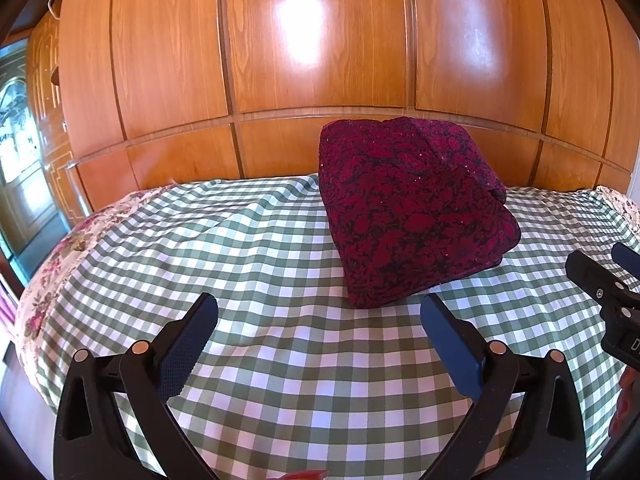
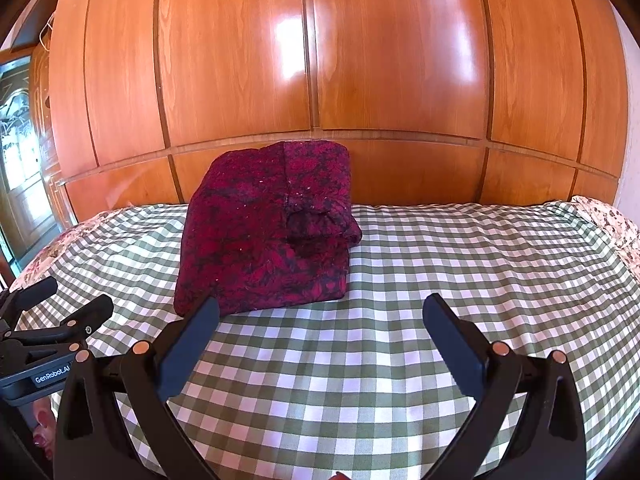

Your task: Fold small clothes

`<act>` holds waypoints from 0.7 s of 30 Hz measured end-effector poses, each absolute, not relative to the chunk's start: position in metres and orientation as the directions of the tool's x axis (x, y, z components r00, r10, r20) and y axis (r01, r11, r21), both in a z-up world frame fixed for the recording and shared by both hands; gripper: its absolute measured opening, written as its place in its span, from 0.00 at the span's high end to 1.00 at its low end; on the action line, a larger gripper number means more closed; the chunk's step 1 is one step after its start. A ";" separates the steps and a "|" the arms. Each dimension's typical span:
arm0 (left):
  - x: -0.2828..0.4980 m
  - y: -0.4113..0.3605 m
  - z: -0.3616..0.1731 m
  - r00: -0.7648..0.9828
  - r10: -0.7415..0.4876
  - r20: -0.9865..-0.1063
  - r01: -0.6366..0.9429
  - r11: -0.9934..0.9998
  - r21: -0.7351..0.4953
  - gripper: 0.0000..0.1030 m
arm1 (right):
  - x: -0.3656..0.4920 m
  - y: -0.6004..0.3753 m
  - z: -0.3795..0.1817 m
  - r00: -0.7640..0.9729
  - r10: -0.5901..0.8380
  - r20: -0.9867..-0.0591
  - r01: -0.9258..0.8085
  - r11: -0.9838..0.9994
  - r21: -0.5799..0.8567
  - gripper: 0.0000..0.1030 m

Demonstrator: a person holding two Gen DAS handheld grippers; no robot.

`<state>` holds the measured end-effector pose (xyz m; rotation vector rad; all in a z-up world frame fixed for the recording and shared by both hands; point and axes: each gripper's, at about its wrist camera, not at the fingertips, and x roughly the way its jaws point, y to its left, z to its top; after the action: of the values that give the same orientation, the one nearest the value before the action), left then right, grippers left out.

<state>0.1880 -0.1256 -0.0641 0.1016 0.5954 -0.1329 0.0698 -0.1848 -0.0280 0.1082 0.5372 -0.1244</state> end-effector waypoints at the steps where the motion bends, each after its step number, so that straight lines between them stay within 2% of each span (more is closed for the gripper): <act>1: 0.188 -0.126 -0.064 0.820 -0.094 -0.565 0.153 0.987 0.058 0.03 | 0.070 -0.185 -0.028 0.852 -0.088 -0.516 0.144 0.987 0.070 0.02; 21: 0.190 -0.128 -0.068 0.802 -0.108 -0.587 0.162 0.986 0.040 0.03 | 0.070 -0.186 -0.029 0.847 -0.080 -0.525 0.141 0.987 0.078 0.02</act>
<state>0.1896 -0.1281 -0.0680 0.0902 0.6235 -0.1448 0.0698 -0.1858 -0.0295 0.1150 0.5480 -0.1170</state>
